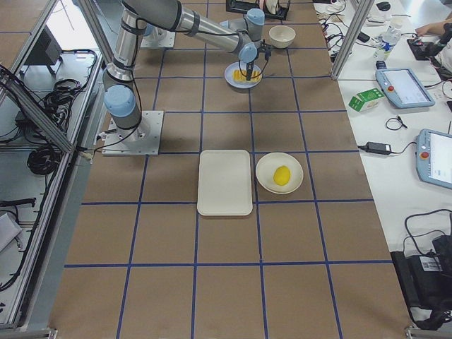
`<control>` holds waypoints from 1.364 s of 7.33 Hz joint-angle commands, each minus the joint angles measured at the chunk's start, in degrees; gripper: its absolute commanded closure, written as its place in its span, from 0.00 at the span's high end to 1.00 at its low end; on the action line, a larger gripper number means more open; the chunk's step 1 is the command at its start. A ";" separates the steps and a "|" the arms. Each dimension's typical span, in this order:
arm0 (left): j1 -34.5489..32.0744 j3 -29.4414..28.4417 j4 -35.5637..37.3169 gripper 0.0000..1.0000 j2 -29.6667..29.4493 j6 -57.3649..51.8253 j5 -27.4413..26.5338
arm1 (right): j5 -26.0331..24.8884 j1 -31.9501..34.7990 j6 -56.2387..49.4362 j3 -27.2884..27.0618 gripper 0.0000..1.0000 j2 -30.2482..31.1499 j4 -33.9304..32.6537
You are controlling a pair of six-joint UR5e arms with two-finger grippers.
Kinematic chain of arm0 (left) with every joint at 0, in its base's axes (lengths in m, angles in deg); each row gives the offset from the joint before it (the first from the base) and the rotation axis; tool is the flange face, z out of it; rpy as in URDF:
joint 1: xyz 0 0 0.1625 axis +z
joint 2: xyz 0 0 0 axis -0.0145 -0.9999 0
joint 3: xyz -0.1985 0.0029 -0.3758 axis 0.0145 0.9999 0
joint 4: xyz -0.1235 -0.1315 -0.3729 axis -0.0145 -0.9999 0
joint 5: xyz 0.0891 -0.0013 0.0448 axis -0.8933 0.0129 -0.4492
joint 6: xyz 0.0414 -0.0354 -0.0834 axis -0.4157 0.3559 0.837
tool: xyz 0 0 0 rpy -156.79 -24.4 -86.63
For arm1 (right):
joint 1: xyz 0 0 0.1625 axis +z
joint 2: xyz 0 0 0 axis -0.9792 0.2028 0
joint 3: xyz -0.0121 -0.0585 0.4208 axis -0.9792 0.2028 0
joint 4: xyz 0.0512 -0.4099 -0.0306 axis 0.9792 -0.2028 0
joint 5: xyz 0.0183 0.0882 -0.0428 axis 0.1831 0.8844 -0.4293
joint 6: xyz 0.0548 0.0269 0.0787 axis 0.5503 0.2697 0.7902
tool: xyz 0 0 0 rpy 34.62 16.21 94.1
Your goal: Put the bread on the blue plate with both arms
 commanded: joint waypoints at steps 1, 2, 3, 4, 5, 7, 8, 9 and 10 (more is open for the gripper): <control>0.03 -0.16 0.00 1.00 -0.05 0.00 -0.01 | 0.32 -2.45 -0.09 4.35 1.00 3.92 7.04; -0.06 -0.08 0.00 1.00 0.03 0.00 -0.18 | 0.41 -5.95 -2.44 8.03 1.00 5.51 15.01; -0.06 -0.34 0.00 1.00 -0.23 0.00 -0.01 | -0.63 -9.38 -9.95 10.94 1.00 8.31 21.18; -0.15 -0.25 0.00 1.00 -0.23 0.00 0.08 | -0.91 -13.33 -13.68 12.18 1.00 12.61 26.46; -0.15 -0.08 0.00 1.00 -0.14 0.00 -0.01 | -1.08 -16.15 -19.72 11.50 1.00 19.35 30.69; -0.06 -0.08 0.00 1.00 -0.05 0.00 -0.27 | -1.17 -17.31 -21.61 5.47 1.00 26.78 31.01; -0.06 -0.43 0.00 1.00 -0.23 0.00 -0.10 | -0.39 -18.19 -22.41 6.30 1.00 26.28 27.26; -0.23 -0.43 0.00 1.00 -0.32 0.17 0.16 | -0.56 -19.33 -24.68 8.66 1.00 24.27 26.96; -0.24 -0.86 0.00 1.00 -0.67 0.00 0.08 | -0.90 -19.52 -26.01 9.46 1.00 23.47 27.48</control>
